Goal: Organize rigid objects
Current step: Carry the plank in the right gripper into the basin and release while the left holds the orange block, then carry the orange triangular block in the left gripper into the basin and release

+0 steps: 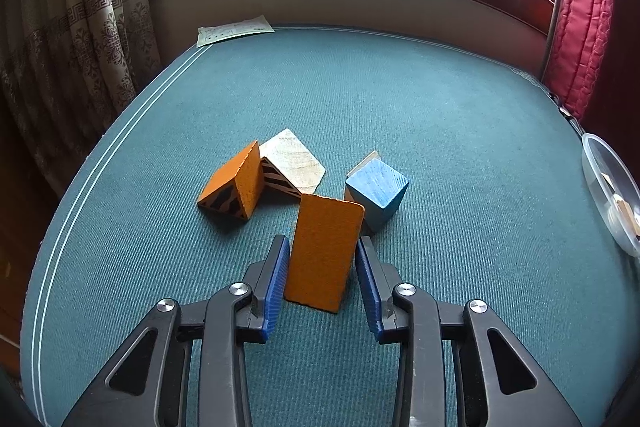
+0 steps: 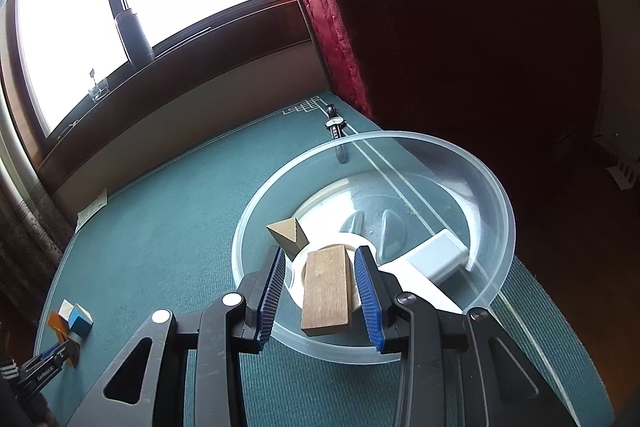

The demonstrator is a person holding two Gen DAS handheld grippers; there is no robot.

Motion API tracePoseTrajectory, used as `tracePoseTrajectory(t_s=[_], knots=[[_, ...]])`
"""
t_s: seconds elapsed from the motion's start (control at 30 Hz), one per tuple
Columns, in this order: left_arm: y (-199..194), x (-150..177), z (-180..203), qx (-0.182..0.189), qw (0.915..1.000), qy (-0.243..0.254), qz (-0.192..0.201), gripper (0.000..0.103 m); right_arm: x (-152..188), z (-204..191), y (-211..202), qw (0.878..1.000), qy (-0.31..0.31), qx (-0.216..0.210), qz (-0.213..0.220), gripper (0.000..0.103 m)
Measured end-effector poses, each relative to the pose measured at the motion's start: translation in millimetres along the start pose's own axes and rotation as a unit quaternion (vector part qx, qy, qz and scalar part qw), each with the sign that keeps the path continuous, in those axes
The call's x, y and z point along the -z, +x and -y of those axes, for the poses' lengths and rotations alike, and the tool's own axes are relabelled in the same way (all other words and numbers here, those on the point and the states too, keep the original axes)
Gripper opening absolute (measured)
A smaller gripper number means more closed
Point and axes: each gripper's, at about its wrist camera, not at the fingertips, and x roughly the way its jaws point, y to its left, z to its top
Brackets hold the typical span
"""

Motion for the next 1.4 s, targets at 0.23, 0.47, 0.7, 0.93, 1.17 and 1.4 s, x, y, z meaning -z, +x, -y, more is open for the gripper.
tracePoseTrajectory(t_s=[0.23,0.47,0.7,0.93,1.17,1.4], knots=[[-10.3,-3.9,14.4,0.008,0.9998,0.014,0.010,0.032,-1.9,1.8,-4.0,1.000,-0.001,-0.004,0.005,0.039],[-21.3,-9.3,38.2,0.022,0.9989,0.036,0.022,0.031,-4.4,10.2,-9.1,1.000,-0.001,0.000,0.011,0.039],[-36.7,-15.5,69.4,0.039,0.9960,0.070,0.041,0.030,-7.1,22.7,-14.9,1.000,-0.002,0.004,0.017,0.039],[-39.5,-16.2,89.2,0.045,0.9947,0.084,0.038,0.030,-5.6,33.5,-16.0,1.000,0.013,-0.002,0.017,0.039],[-46.6,-27.3,134.7,0.071,0.9881,0.128,0.047,0.030,-8.0,35.1,-20.2,1.000,0.000,-0.004,0.021,0.039],[-59.7,-30.3,196.2,0.118,0.9753,0.180,0.052,0.030,-10.1,48.7,-28.2,1.000,-0.007,0.004,0.027,0.039]])
